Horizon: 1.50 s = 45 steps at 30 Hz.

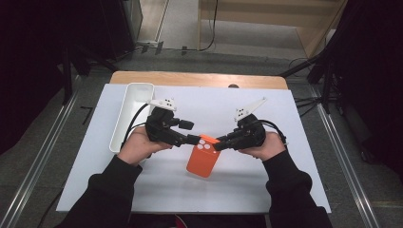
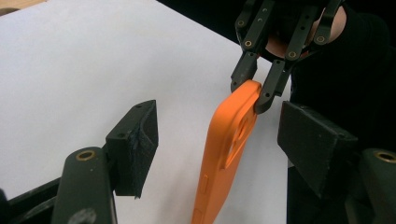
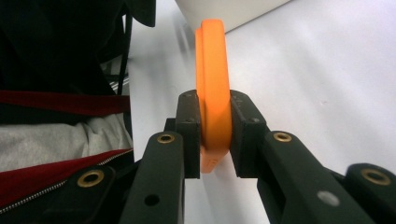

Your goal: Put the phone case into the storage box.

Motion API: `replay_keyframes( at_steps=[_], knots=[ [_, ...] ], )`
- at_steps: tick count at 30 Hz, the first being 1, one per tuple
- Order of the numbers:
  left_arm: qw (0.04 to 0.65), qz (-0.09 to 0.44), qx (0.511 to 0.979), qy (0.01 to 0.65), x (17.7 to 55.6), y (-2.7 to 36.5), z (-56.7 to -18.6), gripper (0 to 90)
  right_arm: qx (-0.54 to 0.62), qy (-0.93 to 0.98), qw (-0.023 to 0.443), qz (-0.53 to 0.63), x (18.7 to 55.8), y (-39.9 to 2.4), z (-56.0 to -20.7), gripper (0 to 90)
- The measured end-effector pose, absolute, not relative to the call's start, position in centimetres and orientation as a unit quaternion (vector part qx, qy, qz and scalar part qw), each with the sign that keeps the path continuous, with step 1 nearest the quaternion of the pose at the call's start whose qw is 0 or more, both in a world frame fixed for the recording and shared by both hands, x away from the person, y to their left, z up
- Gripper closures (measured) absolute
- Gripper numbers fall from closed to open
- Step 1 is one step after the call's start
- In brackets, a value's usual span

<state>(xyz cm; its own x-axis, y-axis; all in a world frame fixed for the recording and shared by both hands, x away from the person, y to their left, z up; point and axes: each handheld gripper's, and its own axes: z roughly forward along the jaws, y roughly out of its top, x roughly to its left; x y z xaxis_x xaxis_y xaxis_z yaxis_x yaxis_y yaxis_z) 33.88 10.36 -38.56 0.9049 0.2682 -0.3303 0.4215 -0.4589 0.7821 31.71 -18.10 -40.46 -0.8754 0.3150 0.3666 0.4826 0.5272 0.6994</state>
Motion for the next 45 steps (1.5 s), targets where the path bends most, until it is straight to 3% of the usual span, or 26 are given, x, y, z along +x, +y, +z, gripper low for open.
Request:
replay_keyframes(
  at_steps=[25, 41, 45],
  knots=[
    [0.477, -0.015, 0.845, 0.240, 33.4, 10.3, -38.2, 29.2, -0.349, -0.839, 0.050, -0.414, 32.1, -19.1, -39.7, 74.5],
    [0.478, 0.010, 0.846, 0.235, 33.0, 9.7, -39.3, 29.2, -0.397, -0.817, 0.055, -0.414, 32.3, -19.3, -39.3, 74.5],
    [0.477, 0.010, 0.847, 0.236, 33.0, 9.6, -39.4, 24.9, -0.406, -0.814, 0.056, -0.413, 32.4, -19.2, -39.2, 74.5]
  ],
)
